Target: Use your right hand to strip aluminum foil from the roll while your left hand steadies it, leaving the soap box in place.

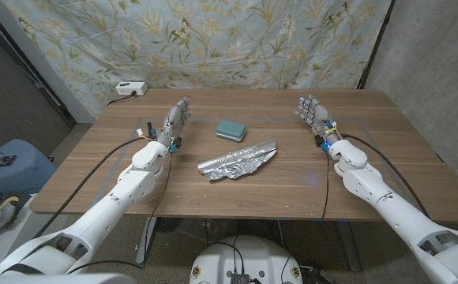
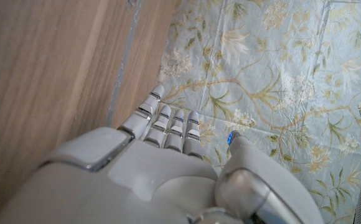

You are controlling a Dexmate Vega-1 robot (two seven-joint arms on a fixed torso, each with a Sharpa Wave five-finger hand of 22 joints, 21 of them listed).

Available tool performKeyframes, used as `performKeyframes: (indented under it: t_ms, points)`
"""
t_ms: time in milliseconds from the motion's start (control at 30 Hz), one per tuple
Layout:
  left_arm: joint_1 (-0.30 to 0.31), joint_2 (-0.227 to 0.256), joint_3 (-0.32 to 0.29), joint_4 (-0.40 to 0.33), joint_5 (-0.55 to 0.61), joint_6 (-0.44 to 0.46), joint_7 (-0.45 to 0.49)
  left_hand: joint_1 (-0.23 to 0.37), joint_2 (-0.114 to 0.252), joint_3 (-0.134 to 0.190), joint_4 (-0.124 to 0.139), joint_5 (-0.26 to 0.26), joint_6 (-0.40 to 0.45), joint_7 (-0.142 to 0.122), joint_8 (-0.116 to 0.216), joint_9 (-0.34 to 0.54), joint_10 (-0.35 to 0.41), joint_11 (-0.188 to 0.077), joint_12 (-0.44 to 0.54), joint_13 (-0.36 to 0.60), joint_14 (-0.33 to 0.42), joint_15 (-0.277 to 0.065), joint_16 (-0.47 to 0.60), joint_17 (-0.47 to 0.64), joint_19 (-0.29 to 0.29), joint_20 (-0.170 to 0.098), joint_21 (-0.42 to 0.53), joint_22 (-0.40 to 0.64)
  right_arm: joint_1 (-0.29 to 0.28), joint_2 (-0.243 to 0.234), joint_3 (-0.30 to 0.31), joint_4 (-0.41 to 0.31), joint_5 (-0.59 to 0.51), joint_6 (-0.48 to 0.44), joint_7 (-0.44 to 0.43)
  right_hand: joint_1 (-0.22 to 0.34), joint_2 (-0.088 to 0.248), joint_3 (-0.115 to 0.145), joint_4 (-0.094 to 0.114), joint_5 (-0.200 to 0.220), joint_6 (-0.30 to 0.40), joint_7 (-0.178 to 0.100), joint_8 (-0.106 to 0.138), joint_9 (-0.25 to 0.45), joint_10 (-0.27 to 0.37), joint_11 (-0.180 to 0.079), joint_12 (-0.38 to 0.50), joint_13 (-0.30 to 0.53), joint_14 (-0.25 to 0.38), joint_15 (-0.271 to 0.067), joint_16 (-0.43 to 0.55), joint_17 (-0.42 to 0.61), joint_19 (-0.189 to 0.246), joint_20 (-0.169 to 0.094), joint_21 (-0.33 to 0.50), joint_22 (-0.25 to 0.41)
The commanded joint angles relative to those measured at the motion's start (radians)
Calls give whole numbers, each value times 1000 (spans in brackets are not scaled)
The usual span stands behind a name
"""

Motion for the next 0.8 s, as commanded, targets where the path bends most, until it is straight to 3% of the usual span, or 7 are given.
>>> performKeyframes:
  t_ms: [33, 533, 800]
  points:
    - [-50, -8, 21, 18, 25, 43, 16, 14, -3, 13, -10, 4, 2, 9, 4, 2, 4, 8, 5, 5, 7, 10, 4, 1, 12, 0, 7, 4, 68, 24, -10, 106, -9, 19, 36, 13, -3, 9, -4, 6, 11, 2, 5, 4, 11, 5, 5, 2, 12, -13, 7, 2, 14, -24, 6, 2]
    - [-29, 47, 12, -59, 14, 90, -5, 40, -13, 27, -53, -6, 10, 29, 0, 2, 30, 26, 8, 6, 35, 26, 1, -2, 35, 3, 8, 3, 63, 28, -25, 81, -32, 5, 4, 22, -5, 15, -15, 5, 13, 7, 5, 4, 11, 8, 5, 2, 10, -14, 6, -8, 16, -25, -1, 2]
    - [17, 96, -1, -139, 18, 122, 17, 66, -20, 37, -93, -6, 19, 35, 0, 2, 59, 33, 13, 7, 54, 31, -1, -2, 50, 7, 7, 2, 56, 20, -33, 64, -50, -16, -23, 27, -8, 18, -23, 5, 8, 9, 4, 4, 3, 13, 3, 3, 7, -14, 4, -15, 14, -23, -7, 3]
